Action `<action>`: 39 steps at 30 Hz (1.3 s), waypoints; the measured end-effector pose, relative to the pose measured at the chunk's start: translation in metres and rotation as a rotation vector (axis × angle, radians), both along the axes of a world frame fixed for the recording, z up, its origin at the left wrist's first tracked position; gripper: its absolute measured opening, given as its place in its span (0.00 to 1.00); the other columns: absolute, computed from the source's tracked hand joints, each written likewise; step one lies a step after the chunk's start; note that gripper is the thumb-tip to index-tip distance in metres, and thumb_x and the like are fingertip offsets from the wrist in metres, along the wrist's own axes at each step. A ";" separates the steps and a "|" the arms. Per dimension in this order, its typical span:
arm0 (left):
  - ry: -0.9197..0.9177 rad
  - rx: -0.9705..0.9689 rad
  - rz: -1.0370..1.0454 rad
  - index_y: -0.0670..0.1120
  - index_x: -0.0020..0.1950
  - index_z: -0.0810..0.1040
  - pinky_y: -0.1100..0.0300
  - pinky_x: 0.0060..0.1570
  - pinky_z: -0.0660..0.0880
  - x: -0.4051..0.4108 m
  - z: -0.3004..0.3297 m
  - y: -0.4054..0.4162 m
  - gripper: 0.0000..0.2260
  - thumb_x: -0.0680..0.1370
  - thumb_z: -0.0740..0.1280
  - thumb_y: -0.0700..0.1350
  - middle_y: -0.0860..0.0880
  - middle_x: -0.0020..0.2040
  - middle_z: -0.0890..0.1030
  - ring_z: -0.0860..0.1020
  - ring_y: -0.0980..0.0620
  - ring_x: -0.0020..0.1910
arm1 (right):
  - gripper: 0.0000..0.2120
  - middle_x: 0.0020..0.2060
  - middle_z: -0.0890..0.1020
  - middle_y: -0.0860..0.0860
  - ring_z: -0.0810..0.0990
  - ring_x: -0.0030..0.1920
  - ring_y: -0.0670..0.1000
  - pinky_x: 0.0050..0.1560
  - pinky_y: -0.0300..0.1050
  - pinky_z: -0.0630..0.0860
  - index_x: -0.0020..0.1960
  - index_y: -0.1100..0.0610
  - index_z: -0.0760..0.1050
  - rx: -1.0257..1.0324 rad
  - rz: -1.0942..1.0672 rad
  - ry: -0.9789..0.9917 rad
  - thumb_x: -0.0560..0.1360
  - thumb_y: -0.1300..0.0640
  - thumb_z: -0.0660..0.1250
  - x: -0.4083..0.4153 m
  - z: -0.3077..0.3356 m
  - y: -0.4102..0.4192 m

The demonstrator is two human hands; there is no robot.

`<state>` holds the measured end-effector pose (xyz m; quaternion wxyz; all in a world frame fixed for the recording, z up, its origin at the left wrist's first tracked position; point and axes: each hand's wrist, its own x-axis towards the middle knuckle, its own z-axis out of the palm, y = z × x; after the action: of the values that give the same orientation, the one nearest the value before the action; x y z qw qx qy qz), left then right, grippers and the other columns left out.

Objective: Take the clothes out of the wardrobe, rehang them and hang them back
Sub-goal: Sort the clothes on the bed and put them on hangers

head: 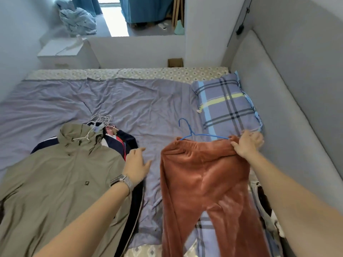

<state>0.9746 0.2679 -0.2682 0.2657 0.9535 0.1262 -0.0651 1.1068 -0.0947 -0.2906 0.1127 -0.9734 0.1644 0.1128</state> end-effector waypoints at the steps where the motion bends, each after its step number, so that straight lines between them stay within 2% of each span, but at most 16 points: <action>1: 0.019 -0.003 0.021 0.39 0.68 0.68 0.54 0.65 0.62 -0.008 -0.008 0.010 0.23 0.76 0.68 0.44 0.40 0.64 0.72 0.68 0.42 0.66 | 0.37 0.73 0.57 0.67 0.50 0.74 0.67 0.74 0.62 0.51 0.73 0.60 0.56 -0.013 0.013 0.097 0.74 0.46 0.69 -0.001 -0.011 0.007; 4: 0.106 0.000 0.090 0.38 0.67 0.69 0.56 0.65 0.62 -0.034 -0.032 0.037 0.21 0.76 0.67 0.42 0.41 0.63 0.74 0.69 0.44 0.65 | 0.43 0.75 0.48 0.64 0.43 0.76 0.65 0.76 0.58 0.47 0.77 0.59 0.45 0.016 0.168 0.277 0.74 0.48 0.68 -0.019 -0.046 0.053; 9: 0.246 -0.031 0.192 0.37 0.65 0.71 0.55 0.65 0.64 -0.076 -0.061 0.071 0.19 0.76 0.67 0.42 0.40 0.61 0.75 0.71 0.43 0.63 | 0.39 0.76 0.47 0.63 0.42 0.77 0.62 0.76 0.50 0.41 0.78 0.62 0.42 0.136 0.499 0.522 0.78 0.50 0.62 -0.074 -0.085 0.158; 11: 0.267 -0.069 0.240 0.37 0.64 0.71 0.57 0.64 0.64 -0.088 -0.062 0.084 0.19 0.76 0.67 0.41 0.40 0.60 0.75 0.72 0.44 0.63 | 0.35 0.76 0.52 0.63 0.48 0.77 0.60 0.76 0.47 0.44 0.77 0.64 0.47 0.186 0.587 0.593 0.79 0.52 0.61 -0.092 -0.082 0.196; 14: 0.272 -0.132 0.318 0.38 0.63 0.72 0.58 0.62 0.66 -0.099 -0.061 0.115 0.17 0.76 0.67 0.41 0.41 0.60 0.76 0.73 0.45 0.61 | 0.23 0.69 0.67 0.62 0.64 0.72 0.60 0.71 0.46 0.60 0.69 0.64 0.64 0.270 0.622 0.607 0.77 0.56 0.62 -0.103 -0.074 0.249; 15: 0.275 -0.160 0.342 0.38 0.63 0.72 0.57 0.61 0.68 -0.100 -0.061 0.128 0.17 0.76 0.67 0.41 0.42 0.59 0.76 0.74 0.45 0.59 | 0.21 0.68 0.69 0.62 0.67 0.70 0.60 0.69 0.46 0.63 0.67 0.63 0.66 0.285 0.627 0.605 0.76 0.58 0.62 -0.104 -0.072 0.264; 19: 0.326 -0.288 0.367 0.40 0.61 0.74 0.63 0.51 0.70 -0.094 -0.060 0.184 0.14 0.76 0.66 0.42 0.44 0.56 0.78 0.77 0.51 0.48 | 0.26 0.71 0.68 0.59 0.69 0.69 0.56 0.65 0.40 0.63 0.75 0.61 0.59 0.339 0.613 0.604 0.79 0.59 0.61 -0.102 -0.059 0.319; 21: 0.330 -0.322 0.337 0.41 0.60 0.75 0.64 0.49 0.70 -0.091 -0.065 0.221 0.12 0.77 0.66 0.42 0.45 0.56 0.79 0.77 0.51 0.47 | 0.22 0.61 0.77 0.57 0.77 0.58 0.53 0.61 0.41 0.67 0.72 0.60 0.66 0.345 0.587 0.601 0.79 0.60 0.59 -0.101 -0.063 0.352; 23: 0.323 -0.333 0.297 0.41 0.59 0.76 0.65 0.49 0.69 -0.089 -0.074 0.255 0.11 0.78 0.64 0.41 0.46 0.56 0.80 0.77 0.51 0.49 | 0.18 0.49 0.80 0.54 0.80 0.47 0.50 0.55 0.42 0.72 0.67 0.60 0.72 0.345 0.560 0.667 0.78 0.59 0.59 -0.102 -0.075 0.383; 25: 0.310 -0.349 0.272 0.41 0.59 0.77 0.68 0.45 0.66 -0.094 -0.080 0.284 0.10 0.78 0.63 0.40 0.47 0.54 0.80 0.75 0.53 0.46 | 0.18 0.54 0.81 0.56 0.80 0.56 0.54 0.59 0.44 0.73 0.65 0.63 0.74 0.280 0.591 0.765 0.77 0.57 0.60 -0.102 -0.094 0.412; 27: 0.278 -0.372 0.298 0.42 0.58 0.77 0.69 0.44 0.66 -0.106 -0.087 0.312 0.10 0.78 0.63 0.40 0.48 0.51 0.80 0.75 0.54 0.45 | 0.25 0.66 0.74 0.57 0.73 0.66 0.58 0.64 0.46 0.70 0.71 0.61 0.67 0.177 0.667 0.840 0.76 0.53 0.61 -0.098 -0.114 0.444; 30: 0.229 -0.416 0.406 0.44 0.55 0.78 0.70 0.44 0.66 -0.129 -0.101 0.356 0.08 0.78 0.64 0.39 0.50 0.47 0.79 0.76 0.55 0.44 | 0.33 0.70 0.65 0.58 0.66 0.67 0.62 0.64 0.53 0.69 0.74 0.57 0.57 0.043 0.736 0.675 0.73 0.49 0.62 -0.081 -0.137 0.491; 33: 0.191 -0.417 0.529 0.44 0.54 0.78 0.66 0.47 0.69 -0.153 -0.115 0.381 0.08 0.77 0.64 0.37 0.49 0.47 0.80 0.78 0.52 0.47 | 0.28 0.64 0.70 0.61 0.69 0.64 0.65 0.56 0.52 0.70 0.69 0.61 0.63 0.142 0.691 0.394 0.71 0.54 0.61 -0.048 -0.151 0.537; 34: 0.183 -0.419 0.560 0.43 0.54 0.78 0.65 0.48 0.69 -0.158 -0.121 0.385 0.08 0.77 0.64 0.36 0.48 0.47 0.81 0.78 0.51 0.47 | 0.27 0.64 0.72 0.61 0.70 0.65 0.65 0.57 0.52 0.70 0.69 0.62 0.64 0.189 0.637 0.344 0.71 0.56 0.62 -0.036 -0.154 0.551; 36: 0.189 -0.456 0.589 0.43 0.54 0.78 0.66 0.47 0.69 -0.165 -0.131 0.388 0.08 0.76 0.64 0.36 0.48 0.47 0.81 0.78 0.52 0.46 | 0.32 0.69 0.69 0.62 0.67 0.69 0.65 0.65 0.54 0.68 0.74 0.65 0.57 0.202 0.525 0.340 0.74 0.58 0.65 -0.017 -0.166 0.574; 39: 0.185 -0.532 0.631 0.44 0.54 0.78 0.66 0.49 0.70 -0.173 -0.144 0.389 0.08 0.76 0.65 0.37 0.50 0.48 0.80 0.78 0.54 0.47 | 0.39 0.65 0.71 0.61 0.69 0.65 0.64 0.60 0.54 0.70 0.73 0.62 0.58 0.148 0.486 0.447 0.69 0.49 0.69 -0.013 -0.182 0.595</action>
<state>0.8011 0.6570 -0.4121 0.4969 0.7566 0.4140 -0.0964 1.0942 0.5002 -0.4722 0.1142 -0.9244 -0.0606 0.3588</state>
